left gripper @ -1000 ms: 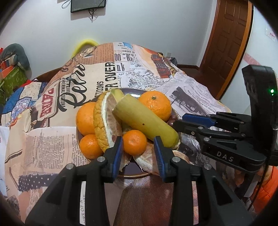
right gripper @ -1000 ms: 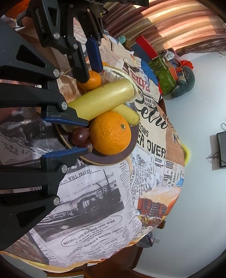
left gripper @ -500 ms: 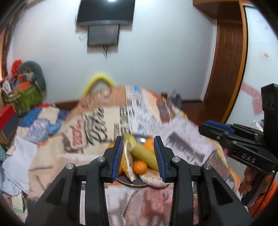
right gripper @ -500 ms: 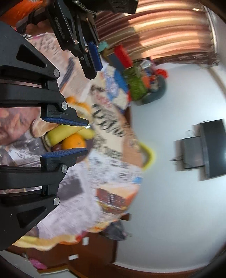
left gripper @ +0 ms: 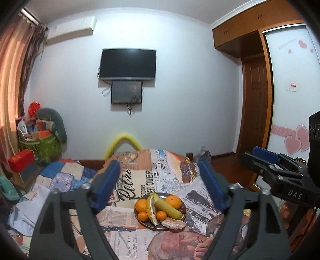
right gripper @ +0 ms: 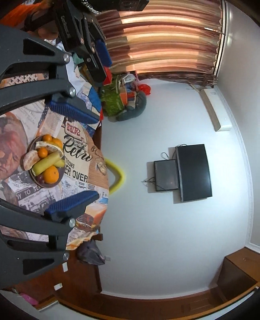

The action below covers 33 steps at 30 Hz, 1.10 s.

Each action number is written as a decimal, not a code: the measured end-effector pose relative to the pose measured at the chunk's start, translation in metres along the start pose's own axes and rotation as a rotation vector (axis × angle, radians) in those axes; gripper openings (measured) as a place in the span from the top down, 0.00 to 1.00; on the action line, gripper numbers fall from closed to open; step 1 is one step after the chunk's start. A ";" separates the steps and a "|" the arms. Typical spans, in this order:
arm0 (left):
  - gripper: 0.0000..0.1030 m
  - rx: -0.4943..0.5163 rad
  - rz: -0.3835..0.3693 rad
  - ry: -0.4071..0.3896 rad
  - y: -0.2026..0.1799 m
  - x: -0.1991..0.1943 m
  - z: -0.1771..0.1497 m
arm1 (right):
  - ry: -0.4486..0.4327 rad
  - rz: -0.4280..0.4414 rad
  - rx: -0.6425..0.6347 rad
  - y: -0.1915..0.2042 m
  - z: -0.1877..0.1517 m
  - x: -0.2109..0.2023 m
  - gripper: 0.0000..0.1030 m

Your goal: Organize fruits

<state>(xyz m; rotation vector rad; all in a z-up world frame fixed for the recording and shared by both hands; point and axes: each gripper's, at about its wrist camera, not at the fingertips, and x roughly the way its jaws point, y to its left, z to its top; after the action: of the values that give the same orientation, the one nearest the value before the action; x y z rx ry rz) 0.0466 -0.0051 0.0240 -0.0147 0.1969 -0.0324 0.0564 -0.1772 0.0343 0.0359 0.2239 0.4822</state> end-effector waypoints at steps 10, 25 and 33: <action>0.01 0.003 0.007 -0.011 -0.001 -0.014 -0.005 | -0.045 -0.083 -0.029 0.008 -0.004 -0.010 0.00; 0.00 -0.009 -0.007 -0.001 -0.003 -0.014 -0.009 | -0.043 -0.073 -0.023 0.006 -0.008 -0.021 0.00; 0.00 -0.015 -0.009 0.005 -0.003 -0.013 -0.009 | -0.046 -0.074 -0.017 0.007 -0.008 -0.023 0.00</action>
<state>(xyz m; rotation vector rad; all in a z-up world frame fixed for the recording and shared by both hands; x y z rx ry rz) 0.0323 -0.0080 0.0177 -0.0299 0.2022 -0.0398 0.0318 -0.1819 0.0319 0.0220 0.1756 0.4095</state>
